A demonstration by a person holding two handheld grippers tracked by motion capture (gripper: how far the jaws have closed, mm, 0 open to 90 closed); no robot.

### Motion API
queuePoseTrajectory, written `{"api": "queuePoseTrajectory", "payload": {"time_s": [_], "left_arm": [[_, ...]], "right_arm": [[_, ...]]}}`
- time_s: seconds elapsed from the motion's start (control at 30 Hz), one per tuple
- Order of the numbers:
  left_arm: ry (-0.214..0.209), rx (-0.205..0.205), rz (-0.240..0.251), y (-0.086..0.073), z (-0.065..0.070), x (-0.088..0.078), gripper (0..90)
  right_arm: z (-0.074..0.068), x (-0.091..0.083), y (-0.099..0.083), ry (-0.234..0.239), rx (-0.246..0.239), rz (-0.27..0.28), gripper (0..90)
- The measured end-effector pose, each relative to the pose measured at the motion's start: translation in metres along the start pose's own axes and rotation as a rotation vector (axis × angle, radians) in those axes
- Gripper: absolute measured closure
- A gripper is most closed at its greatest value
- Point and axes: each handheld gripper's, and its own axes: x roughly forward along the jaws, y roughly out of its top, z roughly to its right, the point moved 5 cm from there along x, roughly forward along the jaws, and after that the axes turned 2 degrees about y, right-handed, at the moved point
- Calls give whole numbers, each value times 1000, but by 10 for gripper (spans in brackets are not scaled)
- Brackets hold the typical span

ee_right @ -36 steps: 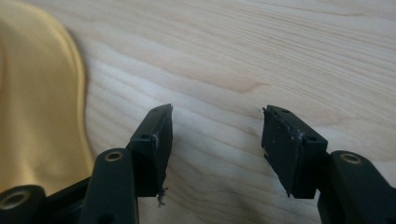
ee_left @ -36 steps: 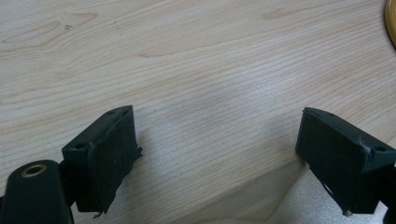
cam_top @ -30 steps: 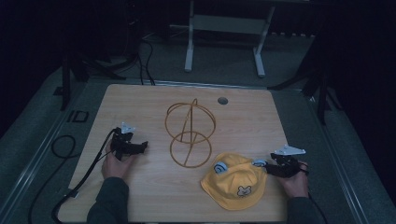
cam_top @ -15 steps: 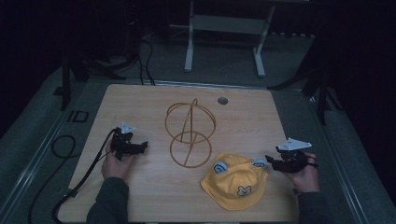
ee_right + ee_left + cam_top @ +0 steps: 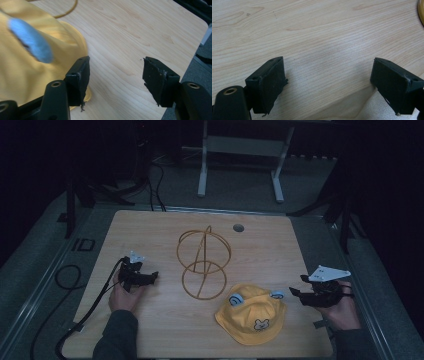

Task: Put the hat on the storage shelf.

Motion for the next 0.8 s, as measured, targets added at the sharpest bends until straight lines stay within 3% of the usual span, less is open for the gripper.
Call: {"api": "queuePoseTrajectory", "payload": {"time_s": [0.4,0.8], "left_arm": [[0,1,-1,0,0,0,125],[0,1,-1,0,0,0,124]], "right_arm": [[-21,-17,22,95,-63,-19,344],[-35,-20,38,154,-125,-48,345]]}}
